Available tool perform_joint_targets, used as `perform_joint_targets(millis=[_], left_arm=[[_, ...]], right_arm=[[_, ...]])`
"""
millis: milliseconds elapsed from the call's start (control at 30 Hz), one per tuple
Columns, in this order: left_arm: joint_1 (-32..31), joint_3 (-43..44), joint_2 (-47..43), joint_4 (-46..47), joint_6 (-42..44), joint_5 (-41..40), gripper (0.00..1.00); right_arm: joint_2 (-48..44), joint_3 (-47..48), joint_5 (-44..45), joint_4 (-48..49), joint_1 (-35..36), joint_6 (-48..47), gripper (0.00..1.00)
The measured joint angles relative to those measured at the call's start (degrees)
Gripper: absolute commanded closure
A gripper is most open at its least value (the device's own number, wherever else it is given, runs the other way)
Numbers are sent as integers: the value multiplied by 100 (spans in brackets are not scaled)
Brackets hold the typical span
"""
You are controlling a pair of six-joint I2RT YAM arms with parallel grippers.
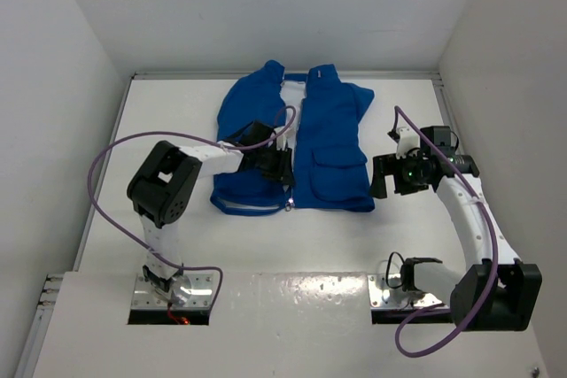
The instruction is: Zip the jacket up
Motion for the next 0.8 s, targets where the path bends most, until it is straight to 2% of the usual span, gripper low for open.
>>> perform_joint_targets(millis=[233, 533, 800], left_arm=[[31, 42, 238, 7, -114, 90, 63], [138, 24, 315, 365, -380, 929, 65], [136, -149, 313, 638, -463, 1075, 65]], right_arm=[[22, 33, 0, 4, -2, -7, 0], [24, 35, 0, 4, -2, -52, 0], [24, 35, 0, 7, -2, -87, 0]])
